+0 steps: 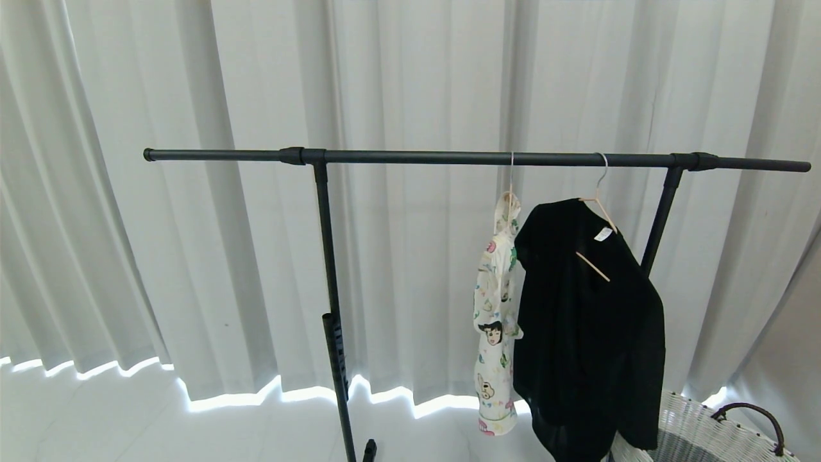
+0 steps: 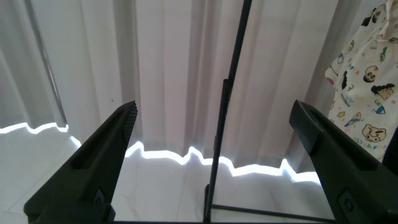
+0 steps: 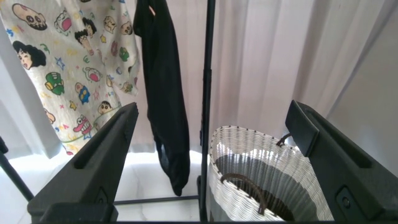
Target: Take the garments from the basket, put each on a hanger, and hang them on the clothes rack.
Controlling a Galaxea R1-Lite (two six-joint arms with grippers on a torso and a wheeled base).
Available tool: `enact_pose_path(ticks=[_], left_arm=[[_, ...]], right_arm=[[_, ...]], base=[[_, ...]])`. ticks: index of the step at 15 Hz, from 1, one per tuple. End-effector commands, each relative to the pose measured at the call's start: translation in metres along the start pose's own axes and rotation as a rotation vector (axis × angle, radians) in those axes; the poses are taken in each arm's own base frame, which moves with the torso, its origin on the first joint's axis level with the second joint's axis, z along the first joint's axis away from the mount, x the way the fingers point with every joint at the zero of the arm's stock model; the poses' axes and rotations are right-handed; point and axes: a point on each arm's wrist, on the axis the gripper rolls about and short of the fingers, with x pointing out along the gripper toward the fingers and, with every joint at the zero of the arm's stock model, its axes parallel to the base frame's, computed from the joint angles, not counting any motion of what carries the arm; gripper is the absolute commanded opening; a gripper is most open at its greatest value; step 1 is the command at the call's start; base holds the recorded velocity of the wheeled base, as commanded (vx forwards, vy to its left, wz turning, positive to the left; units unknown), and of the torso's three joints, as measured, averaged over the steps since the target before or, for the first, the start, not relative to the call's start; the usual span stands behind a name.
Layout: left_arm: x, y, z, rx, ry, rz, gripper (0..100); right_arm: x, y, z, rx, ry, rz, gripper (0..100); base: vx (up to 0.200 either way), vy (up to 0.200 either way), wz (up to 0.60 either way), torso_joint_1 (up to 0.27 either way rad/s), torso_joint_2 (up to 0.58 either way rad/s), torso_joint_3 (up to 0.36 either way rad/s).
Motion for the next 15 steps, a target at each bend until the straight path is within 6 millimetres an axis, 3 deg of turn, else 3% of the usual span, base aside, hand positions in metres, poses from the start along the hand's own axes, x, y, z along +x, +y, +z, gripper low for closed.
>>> enact_pose_path(ticks=[1, 15], left_arm=[[0.0001, 0.0000, -0.0004, -0.001, 0.001, 0.001, 100], [-0.0001, 0.0000, 0.0000, -0.001, 0.000, 0.001, 100]], right_arm=[[0.0001, 0.0000, -0.0001, 0.000, 0.001, 0.000, 100], [-0.0001, 0.0000, 0.0003, -0.011, -0.001, 0.000, 100]], base=[[0.000, 0.000, 0.00, 0.000, 0.00, 0.000], [0.000, 0.000, 0.00, 0.000, 0.00, 0.000]])
